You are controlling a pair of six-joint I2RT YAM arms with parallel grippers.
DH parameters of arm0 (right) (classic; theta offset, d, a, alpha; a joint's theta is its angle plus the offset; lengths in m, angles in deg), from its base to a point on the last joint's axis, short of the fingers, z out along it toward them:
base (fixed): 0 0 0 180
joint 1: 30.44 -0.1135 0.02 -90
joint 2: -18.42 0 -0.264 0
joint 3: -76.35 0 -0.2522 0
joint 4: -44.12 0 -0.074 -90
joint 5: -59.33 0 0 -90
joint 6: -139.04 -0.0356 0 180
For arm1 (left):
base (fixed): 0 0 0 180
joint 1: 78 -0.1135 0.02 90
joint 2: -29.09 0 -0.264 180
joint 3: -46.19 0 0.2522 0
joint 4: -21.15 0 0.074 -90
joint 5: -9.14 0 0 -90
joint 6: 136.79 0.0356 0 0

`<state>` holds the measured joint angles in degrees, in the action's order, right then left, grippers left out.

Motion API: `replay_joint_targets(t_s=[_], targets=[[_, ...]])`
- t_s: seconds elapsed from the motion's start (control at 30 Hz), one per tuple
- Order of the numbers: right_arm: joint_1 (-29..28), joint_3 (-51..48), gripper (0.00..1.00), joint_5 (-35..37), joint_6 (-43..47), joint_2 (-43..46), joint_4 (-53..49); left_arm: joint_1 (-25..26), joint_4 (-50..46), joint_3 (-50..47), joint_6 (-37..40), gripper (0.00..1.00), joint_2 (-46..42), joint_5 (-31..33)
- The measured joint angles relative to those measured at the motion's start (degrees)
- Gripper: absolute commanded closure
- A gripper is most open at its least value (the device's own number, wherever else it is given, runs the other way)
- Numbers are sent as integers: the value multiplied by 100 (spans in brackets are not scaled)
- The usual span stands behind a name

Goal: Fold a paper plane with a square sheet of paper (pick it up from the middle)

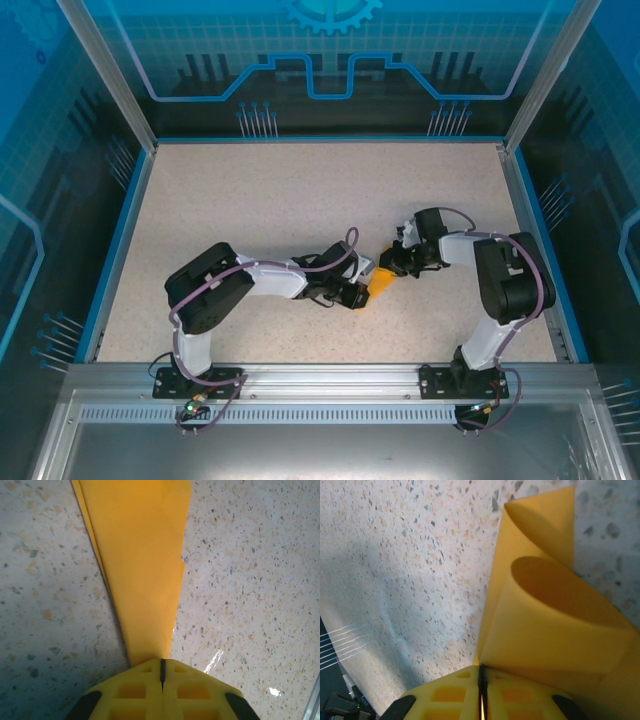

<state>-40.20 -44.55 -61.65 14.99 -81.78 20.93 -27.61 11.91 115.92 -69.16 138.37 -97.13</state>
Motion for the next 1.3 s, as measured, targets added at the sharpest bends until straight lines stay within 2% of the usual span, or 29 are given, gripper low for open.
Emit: replay_joint_targets(t_s=[0.47, 0.87, 1.3], targets=[[260, 516, 88, -393, -254, -496, -11, -35, 52, -70, 46, 100, -66, 166], [389, 1119, 88, 66, -352, -870, 127, -48, -269, -232, 46, 100, -317, 297], [389, 1198, 88, 317, -291, -791, 68, -46, -422, -365, 44, 100, -472, 273]])
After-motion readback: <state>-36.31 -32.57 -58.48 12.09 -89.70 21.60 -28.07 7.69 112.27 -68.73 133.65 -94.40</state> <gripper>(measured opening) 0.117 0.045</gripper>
